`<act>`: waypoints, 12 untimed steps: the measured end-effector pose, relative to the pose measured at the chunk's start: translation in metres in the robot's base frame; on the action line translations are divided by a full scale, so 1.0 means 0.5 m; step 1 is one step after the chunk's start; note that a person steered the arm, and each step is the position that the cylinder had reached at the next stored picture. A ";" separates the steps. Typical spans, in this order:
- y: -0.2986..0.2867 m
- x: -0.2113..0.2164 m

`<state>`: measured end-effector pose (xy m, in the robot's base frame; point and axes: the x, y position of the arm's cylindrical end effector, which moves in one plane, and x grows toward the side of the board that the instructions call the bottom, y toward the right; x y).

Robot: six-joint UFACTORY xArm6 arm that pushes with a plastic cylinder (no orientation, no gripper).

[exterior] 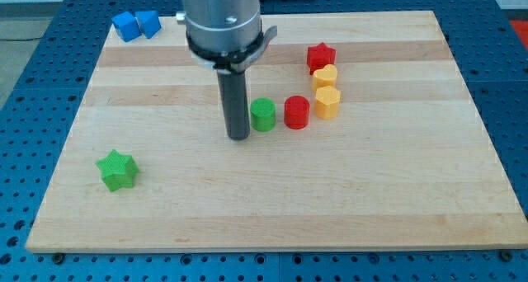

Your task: Push the green star to the left of thee green circle

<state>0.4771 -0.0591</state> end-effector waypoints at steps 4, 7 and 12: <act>-0.429 0.193; -0.301 0.068; -0.156 0.161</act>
<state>0.5576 -0.1371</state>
